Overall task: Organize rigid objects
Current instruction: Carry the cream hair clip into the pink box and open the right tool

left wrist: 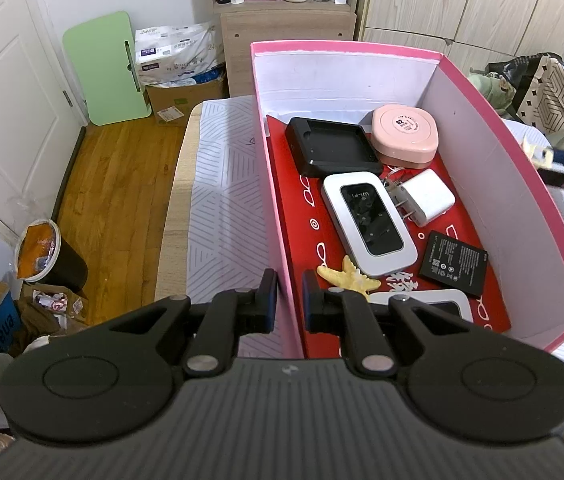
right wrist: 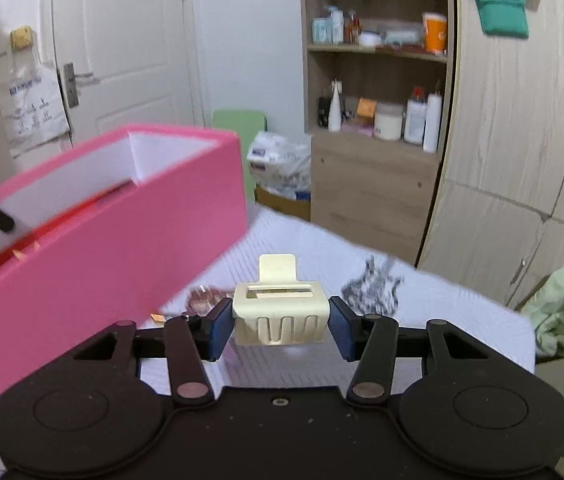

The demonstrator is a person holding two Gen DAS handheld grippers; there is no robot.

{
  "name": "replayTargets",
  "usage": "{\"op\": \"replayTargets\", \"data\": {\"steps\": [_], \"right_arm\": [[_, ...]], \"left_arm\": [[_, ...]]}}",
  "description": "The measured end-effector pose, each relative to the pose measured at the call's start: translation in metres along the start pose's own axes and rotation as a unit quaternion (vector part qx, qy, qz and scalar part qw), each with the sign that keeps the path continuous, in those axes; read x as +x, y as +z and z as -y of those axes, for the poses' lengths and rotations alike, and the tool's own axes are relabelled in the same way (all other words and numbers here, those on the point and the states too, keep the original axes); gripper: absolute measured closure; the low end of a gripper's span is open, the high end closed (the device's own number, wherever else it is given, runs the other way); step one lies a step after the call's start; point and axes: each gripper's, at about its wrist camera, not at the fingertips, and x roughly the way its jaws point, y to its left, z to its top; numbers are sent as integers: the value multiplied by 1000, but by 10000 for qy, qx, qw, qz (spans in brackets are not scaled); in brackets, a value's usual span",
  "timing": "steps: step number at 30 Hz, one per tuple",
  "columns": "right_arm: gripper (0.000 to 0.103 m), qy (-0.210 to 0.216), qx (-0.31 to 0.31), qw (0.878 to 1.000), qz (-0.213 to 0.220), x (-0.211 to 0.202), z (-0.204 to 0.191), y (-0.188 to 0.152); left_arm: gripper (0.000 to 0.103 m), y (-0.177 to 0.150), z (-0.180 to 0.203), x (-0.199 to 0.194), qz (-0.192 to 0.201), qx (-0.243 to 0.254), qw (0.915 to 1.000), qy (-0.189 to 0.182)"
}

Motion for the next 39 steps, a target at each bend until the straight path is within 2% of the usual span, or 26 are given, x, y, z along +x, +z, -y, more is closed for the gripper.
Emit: {"op": "replayTargets", "data": {"steps": [4,9,12,16,20,25,27,29,35,39], "right_arm": [[47,245,-114,9990,361,-20,-20,22],[47,885,-282,9935,654,-33,-56,53],[47,1155,-562,9901,568,-25,-82,67],[47,1350,-1065,9849,204,-3,-116,80],[47,1301,-991,9858,-370,32,-139,94],[47,1308,-222,9811,-1407,85,-147,109],[47,1389,108,9763,-1656,98,-147,108],[47,1297,306,9761,-1719,107,-147,108],[47,580,-90,9878,-1443,123,-157,116],[46,711,81,9850,-1570,135,-152,123]], "left_arm": [[92,-1,0,0,25,-15,10000,-3],[92,-1,0,-1,41,-29,10000,-14],[92,0,1,-1,27,11,10000,12],[92,0,2,-1,23,43,10000,23],[92,-1,0,-1,73,-44,10000,-15],[92,-2,-3,-2,93,-91,9999,-68],[92,-2,-4,-2,100,-99,9999,-95],[92,-2,-5,-1,102,-109,9998,-120],[92,-3,-5,-1,117,-107,9998,-142],[92,-3,-7,-1,136,-142,9996,-179]]}}
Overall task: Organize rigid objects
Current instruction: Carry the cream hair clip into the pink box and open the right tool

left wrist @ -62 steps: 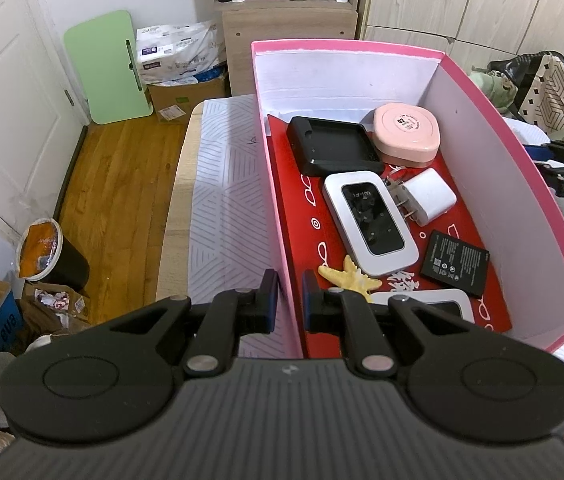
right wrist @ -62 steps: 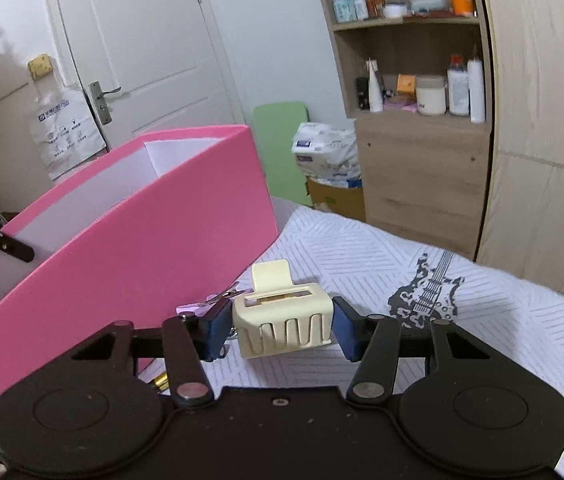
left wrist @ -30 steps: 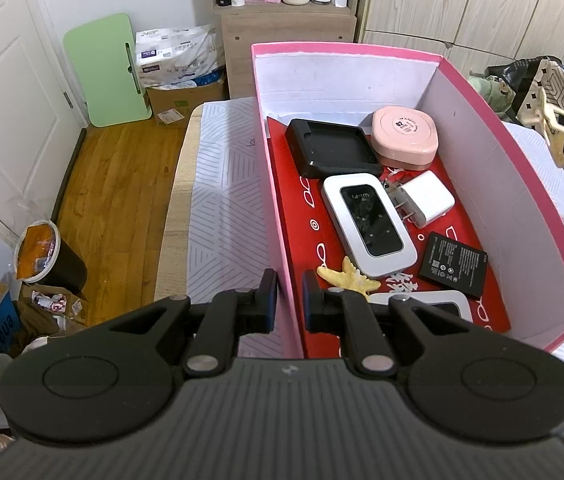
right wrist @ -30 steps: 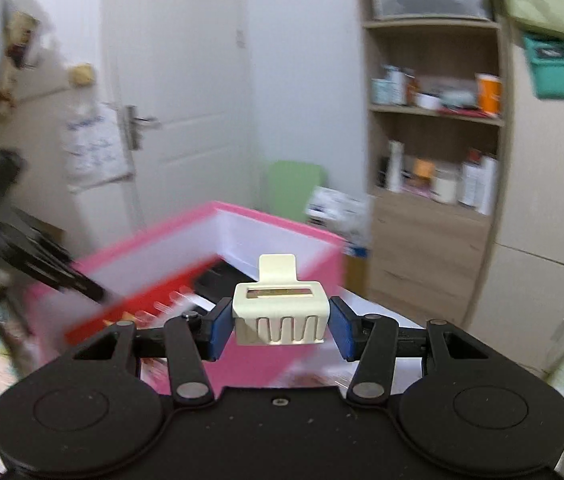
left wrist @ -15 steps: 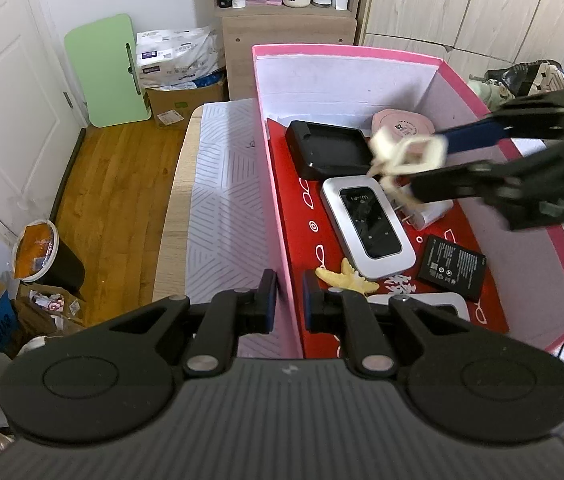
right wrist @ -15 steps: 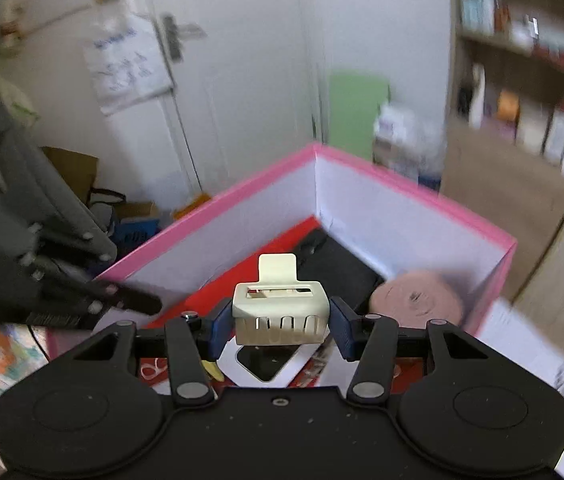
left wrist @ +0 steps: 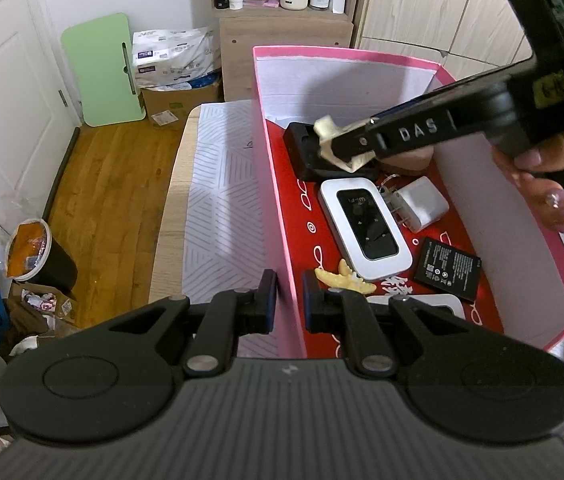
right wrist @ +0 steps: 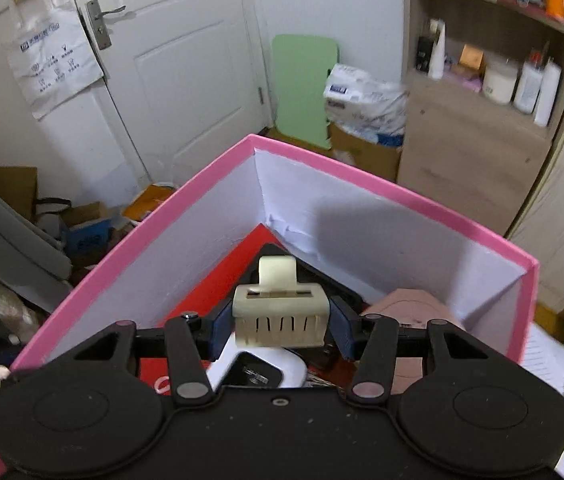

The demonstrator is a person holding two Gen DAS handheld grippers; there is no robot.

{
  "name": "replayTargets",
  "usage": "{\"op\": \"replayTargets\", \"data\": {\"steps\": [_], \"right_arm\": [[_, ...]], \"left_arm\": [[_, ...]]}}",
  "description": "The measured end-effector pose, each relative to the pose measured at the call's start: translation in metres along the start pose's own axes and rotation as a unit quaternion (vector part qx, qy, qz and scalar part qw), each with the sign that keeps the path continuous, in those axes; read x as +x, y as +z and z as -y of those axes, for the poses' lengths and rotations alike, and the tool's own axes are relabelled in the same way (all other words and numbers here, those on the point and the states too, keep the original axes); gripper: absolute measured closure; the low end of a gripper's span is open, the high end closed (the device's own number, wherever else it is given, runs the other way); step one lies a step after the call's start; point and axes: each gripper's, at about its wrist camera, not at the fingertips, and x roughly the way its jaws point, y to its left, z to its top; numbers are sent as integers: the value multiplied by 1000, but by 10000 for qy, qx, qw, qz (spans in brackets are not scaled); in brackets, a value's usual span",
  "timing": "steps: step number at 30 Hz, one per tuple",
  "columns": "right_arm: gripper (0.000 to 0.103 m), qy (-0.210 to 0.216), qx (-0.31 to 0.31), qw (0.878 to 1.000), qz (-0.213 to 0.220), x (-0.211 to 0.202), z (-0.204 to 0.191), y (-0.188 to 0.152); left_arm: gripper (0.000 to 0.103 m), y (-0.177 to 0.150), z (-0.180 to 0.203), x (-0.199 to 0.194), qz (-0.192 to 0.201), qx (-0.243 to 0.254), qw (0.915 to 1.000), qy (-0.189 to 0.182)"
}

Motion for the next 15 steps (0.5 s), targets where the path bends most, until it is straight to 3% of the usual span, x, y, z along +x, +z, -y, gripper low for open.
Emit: {"op": "replayTargets", "data": {"steps": [7,15], "right_arm": [[41,73,-122,9989,450,-33,7,-2],[41,251,74,9954,925,-96,29,-48]], "left_arm": [[92,1,1,1,-1,11,10000,21],[92,0,1,0,3,-28,10000,41]]}}
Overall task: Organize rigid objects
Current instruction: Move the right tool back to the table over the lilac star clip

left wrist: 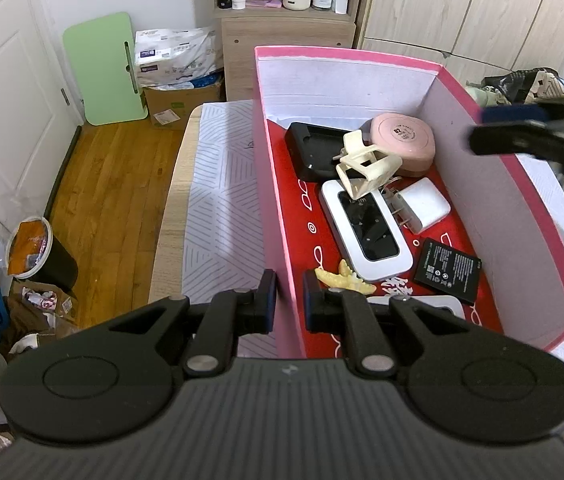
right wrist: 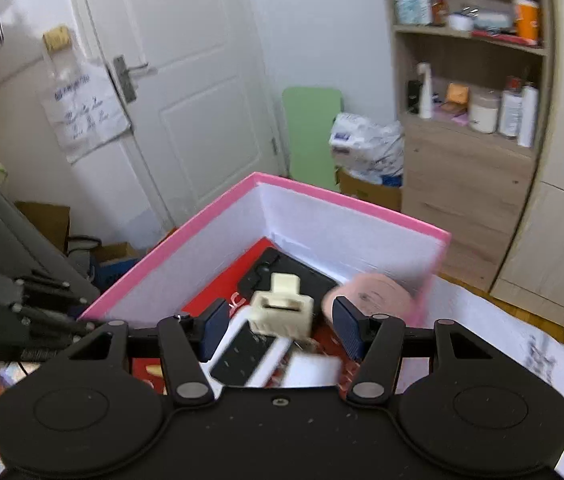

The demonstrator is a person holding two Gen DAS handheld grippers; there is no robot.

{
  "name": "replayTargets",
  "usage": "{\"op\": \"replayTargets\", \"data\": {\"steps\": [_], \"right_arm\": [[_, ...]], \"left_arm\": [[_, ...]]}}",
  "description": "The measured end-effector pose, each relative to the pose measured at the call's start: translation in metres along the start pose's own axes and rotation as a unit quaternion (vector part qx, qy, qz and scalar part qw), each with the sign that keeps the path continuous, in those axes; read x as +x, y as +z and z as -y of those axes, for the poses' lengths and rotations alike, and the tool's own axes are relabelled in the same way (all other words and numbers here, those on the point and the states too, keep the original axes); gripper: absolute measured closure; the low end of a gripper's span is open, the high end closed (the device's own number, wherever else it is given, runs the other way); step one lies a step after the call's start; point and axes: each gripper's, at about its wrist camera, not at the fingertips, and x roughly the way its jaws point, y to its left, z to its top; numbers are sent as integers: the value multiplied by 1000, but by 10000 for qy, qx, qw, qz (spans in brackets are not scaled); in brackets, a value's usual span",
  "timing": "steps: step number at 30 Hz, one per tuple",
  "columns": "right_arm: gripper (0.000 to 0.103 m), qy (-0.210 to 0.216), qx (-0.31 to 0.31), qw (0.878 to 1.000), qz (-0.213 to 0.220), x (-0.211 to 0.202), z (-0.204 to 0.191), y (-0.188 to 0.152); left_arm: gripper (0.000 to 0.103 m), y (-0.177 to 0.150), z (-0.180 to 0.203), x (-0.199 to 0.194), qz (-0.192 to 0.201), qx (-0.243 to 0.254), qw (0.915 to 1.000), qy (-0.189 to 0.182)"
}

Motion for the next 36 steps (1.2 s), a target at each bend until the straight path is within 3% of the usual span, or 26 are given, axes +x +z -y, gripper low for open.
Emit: {"op": "replayTargets", "data": {"steps": [8,13,17,20,24,29,36], "right_arm": [[41,-130,441,9978,475,-59,38,-44],[41,-346,552,9949,766,-70,59,-71],[41,-441,467,9950,768,-60,74,-88],[46,-573,14,9950,817,-50,73,-101],[46,-581,-367,9964,488,-29,76,-121],[46,-745,-455,9958,281,-8,82,-130],[45,-629,-106,9977,244,12,94,-129]], "left_arm": [[91,2,4,1,-46,51,9999,101],[90,1,9,0,-50,79,9998,195],[89,0,11,0,-44,140,9997,210],[89,1,8,1,-61,99,9998,163],[89,0,9,1,-43,122,9997,189],[89,0,9,1,-33,127,9997,189],[89,-1,10,0,-4,160,9997,203]]}}
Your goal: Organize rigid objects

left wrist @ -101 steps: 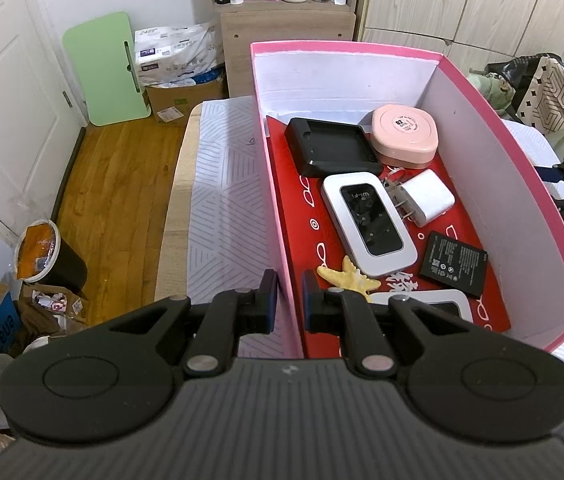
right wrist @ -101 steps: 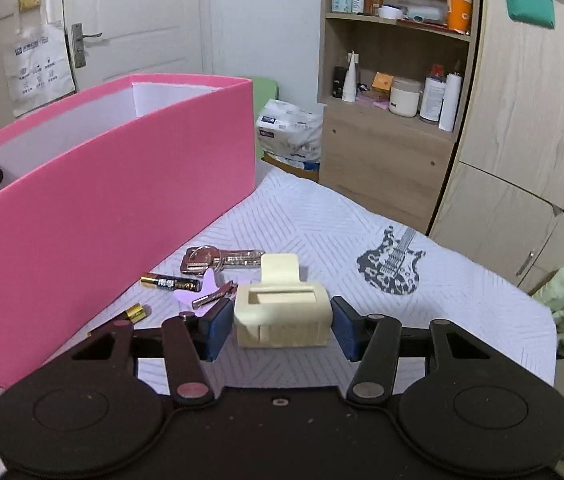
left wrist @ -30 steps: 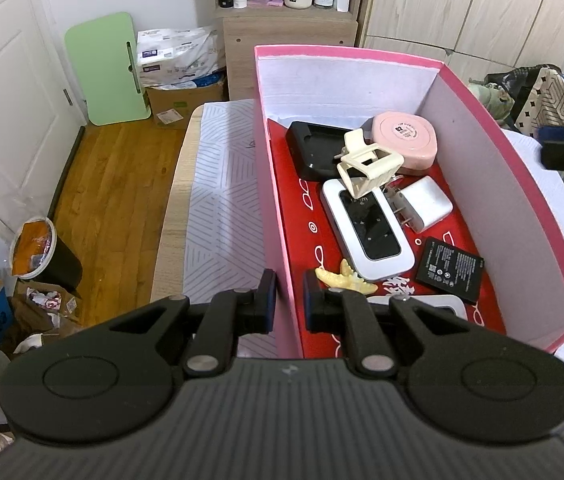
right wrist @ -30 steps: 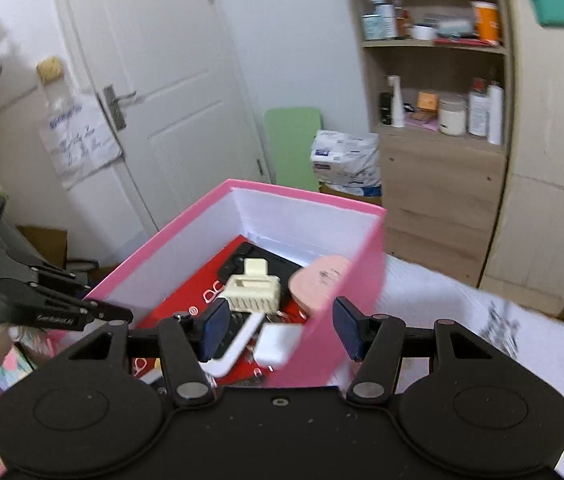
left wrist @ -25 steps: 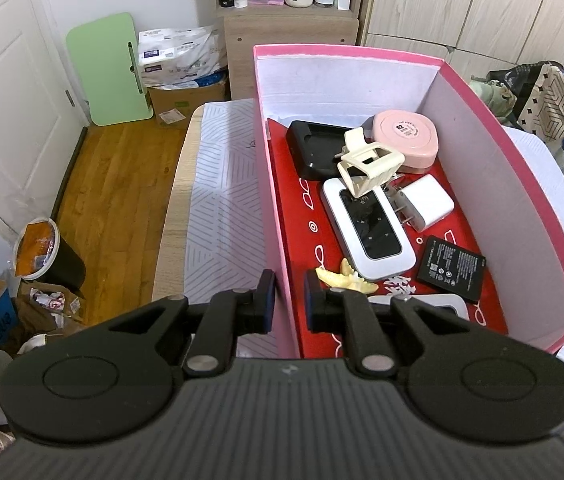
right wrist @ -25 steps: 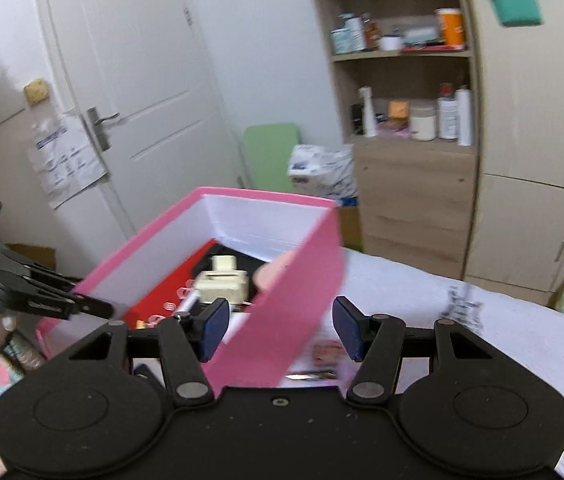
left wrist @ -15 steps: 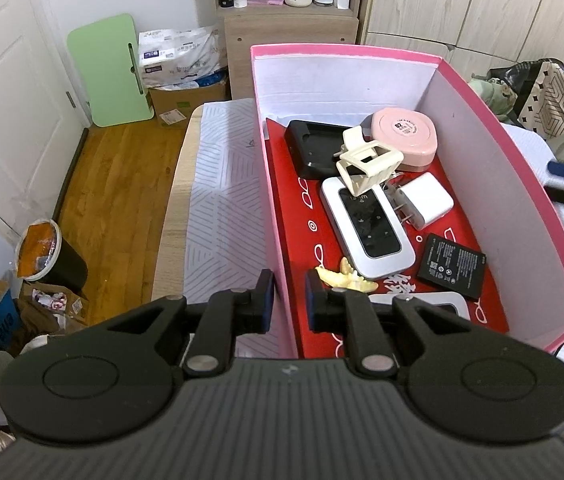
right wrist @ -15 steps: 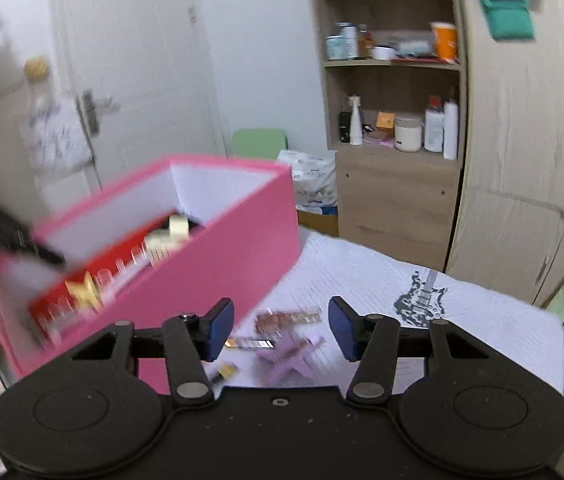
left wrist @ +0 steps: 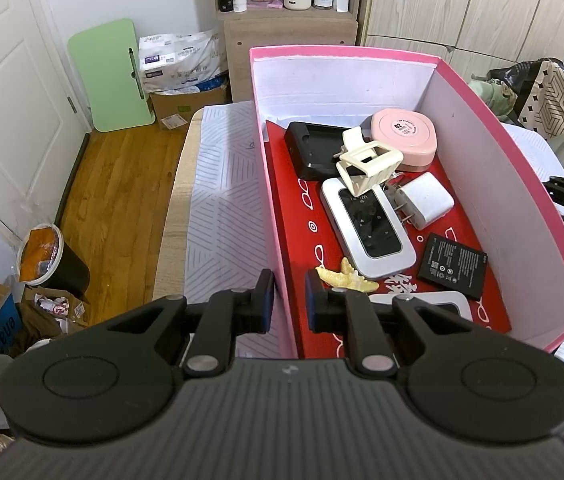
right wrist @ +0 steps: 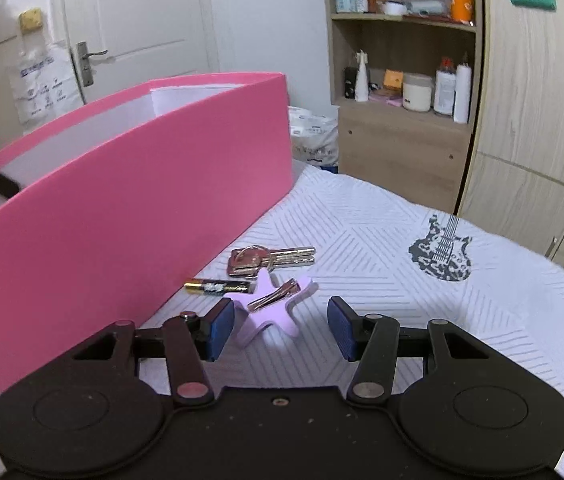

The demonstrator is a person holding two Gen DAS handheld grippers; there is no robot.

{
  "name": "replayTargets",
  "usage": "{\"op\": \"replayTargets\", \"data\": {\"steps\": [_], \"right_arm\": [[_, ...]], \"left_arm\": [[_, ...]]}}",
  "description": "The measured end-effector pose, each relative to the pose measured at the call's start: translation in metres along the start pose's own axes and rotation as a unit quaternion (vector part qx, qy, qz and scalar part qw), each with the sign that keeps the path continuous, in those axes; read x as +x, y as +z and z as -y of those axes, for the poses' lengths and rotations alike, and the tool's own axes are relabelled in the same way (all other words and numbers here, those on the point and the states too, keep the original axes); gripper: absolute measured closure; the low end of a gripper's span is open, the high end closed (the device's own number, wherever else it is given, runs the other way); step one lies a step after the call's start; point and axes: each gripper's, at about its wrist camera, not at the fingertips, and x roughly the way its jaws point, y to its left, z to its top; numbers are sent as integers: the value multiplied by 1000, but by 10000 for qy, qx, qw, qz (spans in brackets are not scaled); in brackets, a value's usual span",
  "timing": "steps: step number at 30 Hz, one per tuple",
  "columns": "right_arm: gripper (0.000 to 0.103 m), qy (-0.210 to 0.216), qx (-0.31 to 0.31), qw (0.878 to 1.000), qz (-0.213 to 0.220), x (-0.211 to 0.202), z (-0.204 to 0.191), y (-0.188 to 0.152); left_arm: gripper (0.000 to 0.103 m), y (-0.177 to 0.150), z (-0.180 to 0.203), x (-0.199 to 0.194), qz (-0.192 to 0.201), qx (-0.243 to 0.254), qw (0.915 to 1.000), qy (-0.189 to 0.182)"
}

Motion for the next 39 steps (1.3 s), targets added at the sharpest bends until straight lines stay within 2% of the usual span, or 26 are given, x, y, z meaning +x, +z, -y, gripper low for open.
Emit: {"op": "replayTargets", "data": {"steps": [2,7,19,28,31,33,35,37,39], "right_arm": [[45,31,70,9999,113,3,1,0],[61,222,148,9993,268,0,2,0],[62,56,230,9981,571,-26,-7,-2],[62,-414,-453,9912,1170,-71,-44,23],[64,-35,-144,9931,1166,-81,-51,36],[79,276,105,9929,1154,-85,-55,46],[80,681,303,9915,1067,-84,-57,54],[90,992,532,9898,878,-78,-59,64],[93,1185,562,9879,826,-71,-64,70]], "left_arm": [[89,0,0,0,9,3,10000,2],[89,0,0,0,9,5,10000,0],[89,0,-1,-1,34,-47,10000,-13],[88,-1,-1,-2,59,-67,10000,-28],[88,-3,1,-2,115,-39,9999,1],[88,-4,2,-2,132,-21,9999,18],[88,-4,2,-2,134,-45,9999,-6],[88,-4,1,-3,145,-57,9999,-25],[88,-4,0,-3,151,-61,9999,-51]]}}
